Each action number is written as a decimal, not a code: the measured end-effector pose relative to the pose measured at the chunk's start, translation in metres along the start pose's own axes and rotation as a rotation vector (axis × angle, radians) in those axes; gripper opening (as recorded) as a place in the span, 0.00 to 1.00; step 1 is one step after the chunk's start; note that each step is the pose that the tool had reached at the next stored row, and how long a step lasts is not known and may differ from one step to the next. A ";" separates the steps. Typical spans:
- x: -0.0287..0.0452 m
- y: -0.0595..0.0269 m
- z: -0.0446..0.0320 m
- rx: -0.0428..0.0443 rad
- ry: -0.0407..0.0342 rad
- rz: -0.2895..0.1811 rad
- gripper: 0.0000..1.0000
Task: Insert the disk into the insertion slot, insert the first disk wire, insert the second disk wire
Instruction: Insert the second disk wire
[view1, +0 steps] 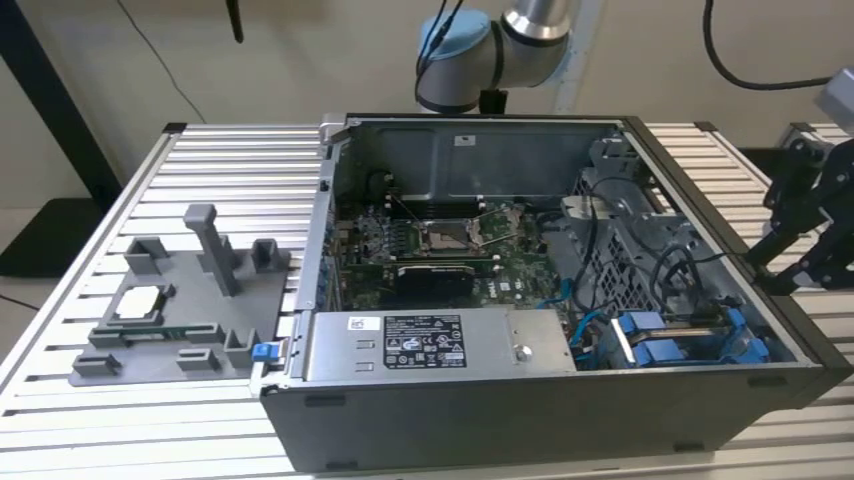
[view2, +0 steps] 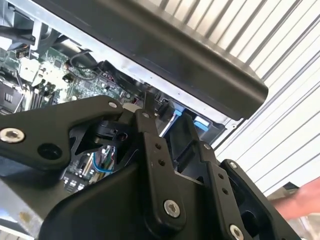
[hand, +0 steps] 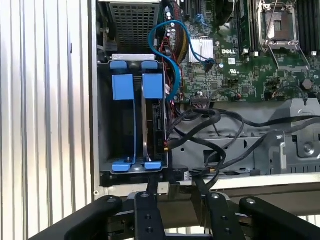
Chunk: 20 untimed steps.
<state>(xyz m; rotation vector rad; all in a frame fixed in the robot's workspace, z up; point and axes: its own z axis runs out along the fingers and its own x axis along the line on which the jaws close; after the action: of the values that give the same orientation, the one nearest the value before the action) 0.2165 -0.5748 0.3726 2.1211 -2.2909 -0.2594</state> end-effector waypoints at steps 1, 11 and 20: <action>0.0000 0.0000 0.0001 -0.0010 -0.0015 0.008 0.00; 0.0002 0.0002 0.0004 -0.0017 -0.0342 0.078 0.00; 0.0005 0.0011 -0.0018 -0.0046 -0.0387 0.085 0.00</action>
<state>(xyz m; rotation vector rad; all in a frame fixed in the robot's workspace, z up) 0.2155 -0.5754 0.3744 2.0276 -2.3923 -0.3066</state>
